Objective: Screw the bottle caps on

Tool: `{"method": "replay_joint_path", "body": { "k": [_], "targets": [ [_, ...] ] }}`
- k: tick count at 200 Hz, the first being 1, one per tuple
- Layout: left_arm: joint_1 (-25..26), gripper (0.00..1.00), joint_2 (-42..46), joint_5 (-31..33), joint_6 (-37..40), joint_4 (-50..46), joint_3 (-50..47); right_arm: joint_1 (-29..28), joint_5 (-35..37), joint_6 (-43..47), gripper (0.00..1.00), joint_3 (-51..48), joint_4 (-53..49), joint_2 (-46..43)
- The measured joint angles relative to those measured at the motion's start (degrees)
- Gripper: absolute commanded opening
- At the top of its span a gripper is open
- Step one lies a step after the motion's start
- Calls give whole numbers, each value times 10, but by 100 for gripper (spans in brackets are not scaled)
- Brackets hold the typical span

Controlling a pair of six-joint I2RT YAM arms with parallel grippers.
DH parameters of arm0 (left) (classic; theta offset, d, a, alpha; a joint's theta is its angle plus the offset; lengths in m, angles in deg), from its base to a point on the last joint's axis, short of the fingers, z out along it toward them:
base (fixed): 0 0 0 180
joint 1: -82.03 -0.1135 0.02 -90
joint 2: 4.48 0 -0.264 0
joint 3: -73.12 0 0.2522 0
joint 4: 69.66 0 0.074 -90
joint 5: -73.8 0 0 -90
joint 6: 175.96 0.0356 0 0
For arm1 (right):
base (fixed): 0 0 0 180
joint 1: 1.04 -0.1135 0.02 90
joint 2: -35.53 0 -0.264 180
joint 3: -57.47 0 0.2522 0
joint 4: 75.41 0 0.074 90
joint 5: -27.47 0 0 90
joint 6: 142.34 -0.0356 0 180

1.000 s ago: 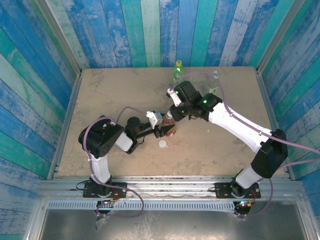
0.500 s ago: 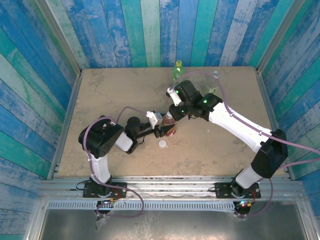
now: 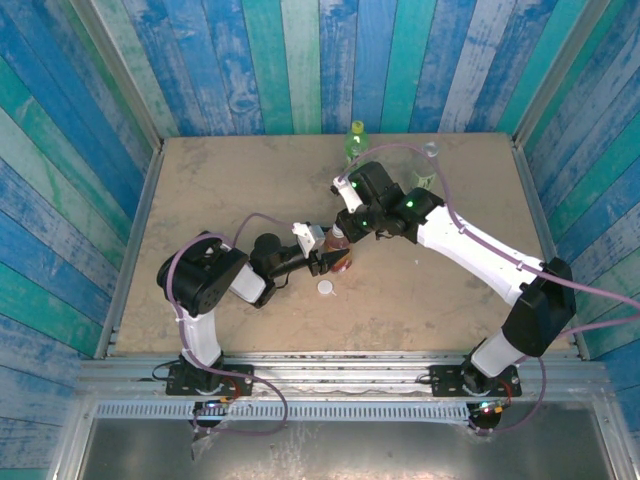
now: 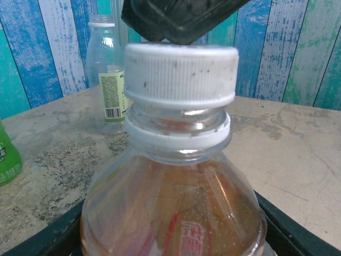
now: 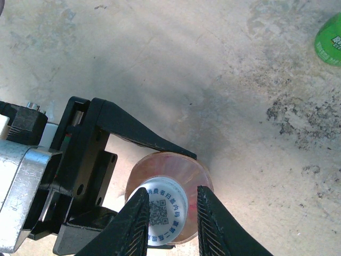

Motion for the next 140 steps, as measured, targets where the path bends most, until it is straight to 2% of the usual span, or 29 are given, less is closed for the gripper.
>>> {"method": "replay_joint_path", "body": {
  "k": [140],
  "targets": [
    [-1, 57, 0, 0, -1, -2, 0, 0, 9, 1, 27, -40, 55, -10]
  ]
}}
